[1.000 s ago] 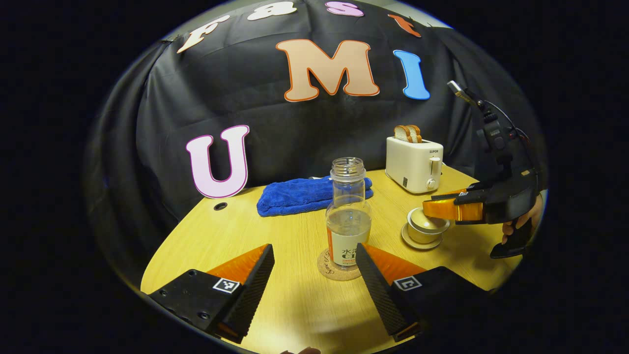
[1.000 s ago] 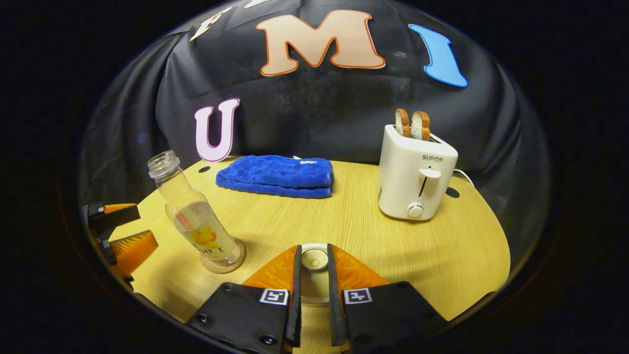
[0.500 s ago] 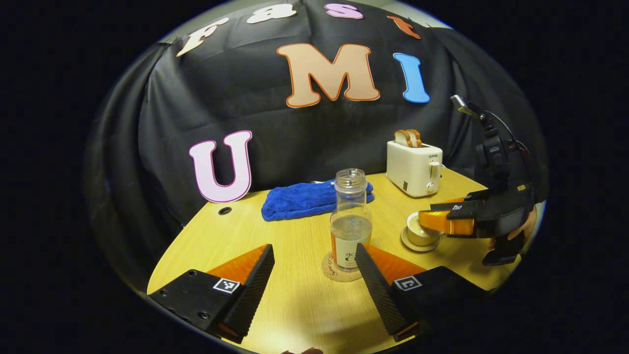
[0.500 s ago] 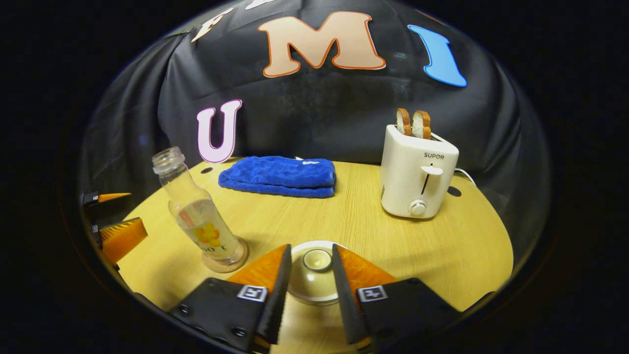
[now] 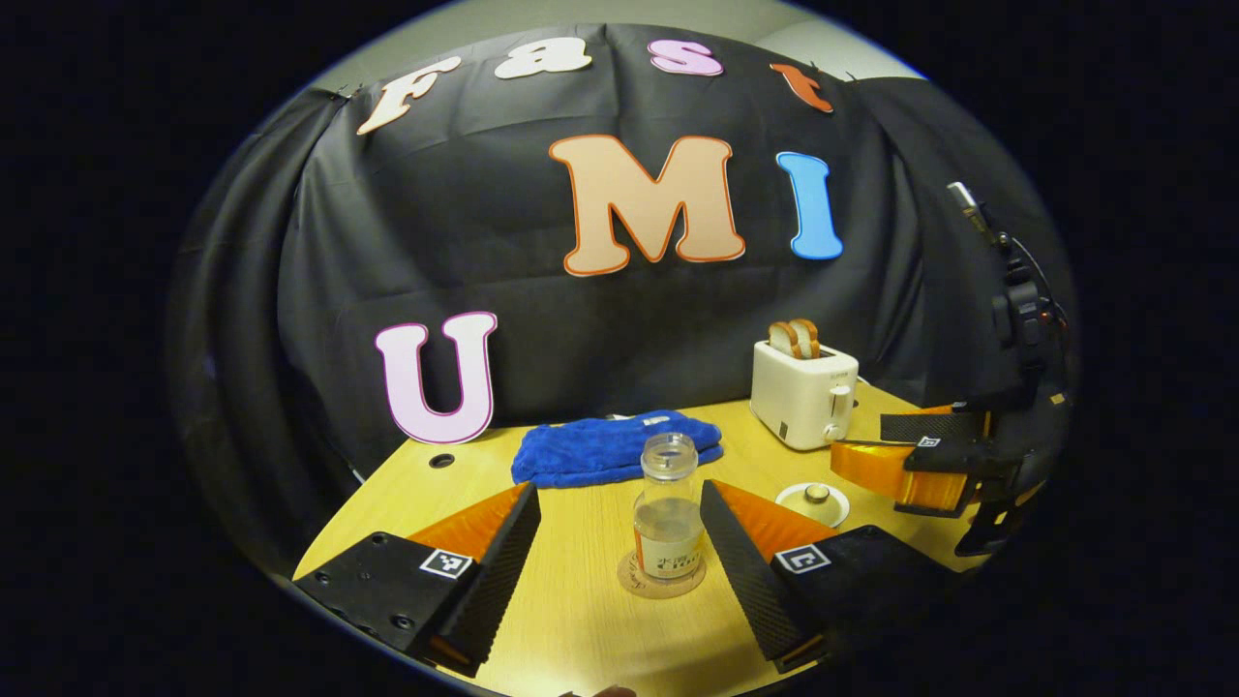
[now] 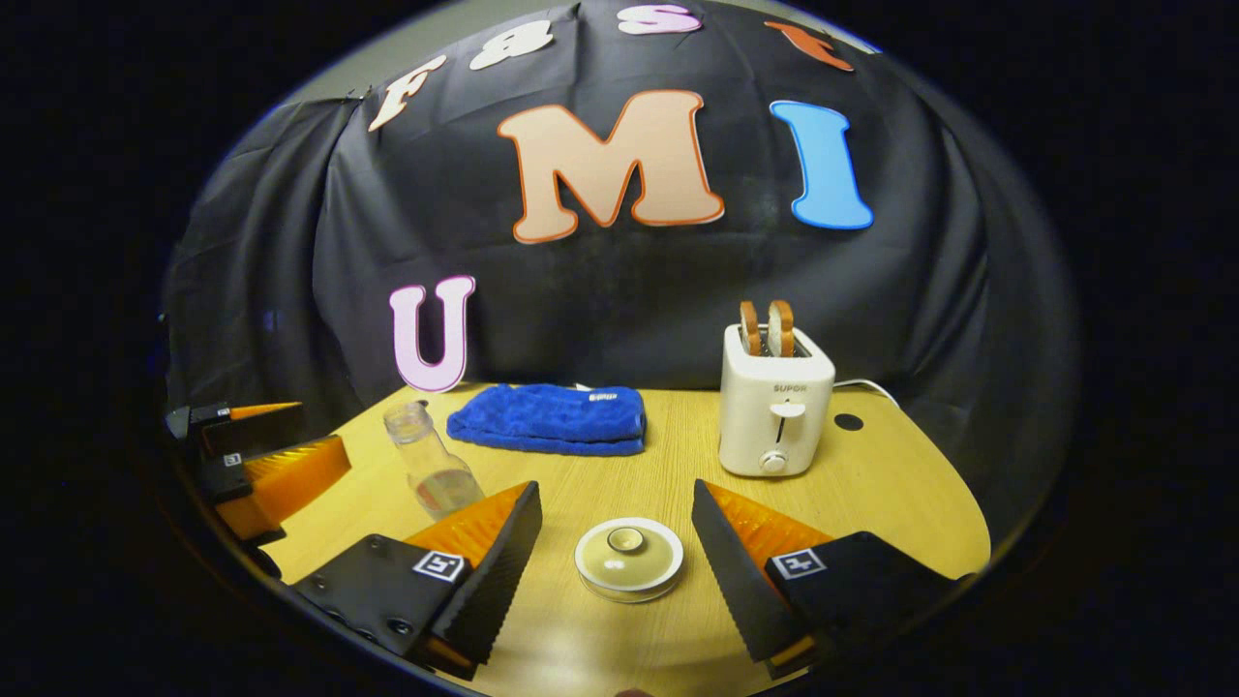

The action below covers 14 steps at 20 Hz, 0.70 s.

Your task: Open the teacup lid with one hand, grasp the water bottle and pour water into the teacup with the other hand; after pouring, place the water bottle on the coaster and then close the teacup lid.

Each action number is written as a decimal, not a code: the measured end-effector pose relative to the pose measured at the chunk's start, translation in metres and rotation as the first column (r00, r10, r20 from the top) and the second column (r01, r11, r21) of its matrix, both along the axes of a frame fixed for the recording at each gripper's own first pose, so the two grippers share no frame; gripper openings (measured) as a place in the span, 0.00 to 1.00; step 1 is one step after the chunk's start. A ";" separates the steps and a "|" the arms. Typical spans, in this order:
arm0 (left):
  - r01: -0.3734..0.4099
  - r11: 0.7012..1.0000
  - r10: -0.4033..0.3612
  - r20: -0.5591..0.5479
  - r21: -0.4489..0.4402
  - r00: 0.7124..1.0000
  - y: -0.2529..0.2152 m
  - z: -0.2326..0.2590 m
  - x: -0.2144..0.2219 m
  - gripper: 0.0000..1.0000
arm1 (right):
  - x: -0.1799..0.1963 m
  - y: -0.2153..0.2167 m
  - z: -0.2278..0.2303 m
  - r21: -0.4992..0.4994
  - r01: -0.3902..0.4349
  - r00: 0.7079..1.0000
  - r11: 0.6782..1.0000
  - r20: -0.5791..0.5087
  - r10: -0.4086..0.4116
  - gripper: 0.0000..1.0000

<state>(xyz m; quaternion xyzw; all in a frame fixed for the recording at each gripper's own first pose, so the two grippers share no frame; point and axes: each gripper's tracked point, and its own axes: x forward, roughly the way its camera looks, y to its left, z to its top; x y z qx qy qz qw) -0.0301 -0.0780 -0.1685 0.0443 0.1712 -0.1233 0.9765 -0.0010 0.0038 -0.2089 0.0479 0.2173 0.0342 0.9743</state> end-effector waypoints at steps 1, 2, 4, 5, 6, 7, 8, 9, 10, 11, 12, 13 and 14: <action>-0.005 1.000 0.005 0.015 -0.010 1.000 0.000 0.006 0.000 0.97 | -0.005 -0.005 0.014 -0.004 0.022 0.999 1.000 0.030 -0.022 0.98; -0.011 1.000 0.011 0.031 -0.019 0.999 0.000 0.014 0.001 0.94 | -0.009 -0.007 0.027 -0.004 0.041 0.997 0.999 0.060 -0.041 0.99; -0.025 0.999 0.027 0.066 -0.039 0.997 0.000 0.029 0.001 0.96 | -0.017 -0.013 0.048 -0.022 0.078 0.991 0.997 0.111 -0.075 0.98; -0.032 0.999 0.035 0.081 -0.044 0.996 0.001 0.034 0.002 0.96 | -0.021 -0.016 0.060 -0.020 0.096 0.987 0.995 0.135 -0.092 0.98; -0.037 0.998 0.042 0.084 -0.054 0.996 0.003 0.037 0.002 0.96 | -0.025 -0.017 0.068 -0.005 0.113 0.982 0.994 0.152 -0.111 0.98; -0.046 0.997 0.052 0.080 -0.067 0.995 0.003 0.039 0.000 0.96 | -0.029 -0.014 0.075 0.020 0.115 0.981 0.993 0.155 -0.117 0.97; -0.058 0.995 0.065 0.086 -0.079 0.994 0.005 0.043 0.002 0.96 | -0.032 -0.010 0.079 0.041 0.107 0.981 0.993 0.161 -0.112 0.98; -0.068 0.994 0.076 0.099 -0.081 0.992 0.009 0.049 0.006 0.96 | -0.032 -0.010 0.086 0.045 0.107 0.979 0.993 0.172 -0.113 0.98; -0.071 0.995 0.079 0.108 -0.075 0.991 0.013 0.052 0.008 0.96 | -0.031 -0.012 0.089 0.034 0.112 0.976 0.993 0.184 -0.116 0.97; -0.070 0.995 0.078 0.115 -0.069 0.990 0.013 0.054 0.009 0.96 | -0.029 -0.015 0.092 0.024 0.115 0.973 0.993 0.197 -0.117 0.98; -0.070 0.995 0.077 0.118 -0.068 0.990 0.014 0.056 0.010 0.96 | -0.028 -0.013 0.093 0.021 0.109 0.974 0.994 0.199 -0.111 0.98; -0.069 0.995 0.077 0.130 -0.068 0.989 0.014 0.060 0.010 0.96 | -0.029 -0.012 0.091 0.018 0.107 0.975 0.994 0.196 -0.108 0.97; -0.069 0.995 0.078 0.143 -0.067 0.987 0.015 0.065 0.011 0.96 | -0.028 -0.012 0.091 0.011 0.109 0.973 0.994 0.201 -0.109 0.97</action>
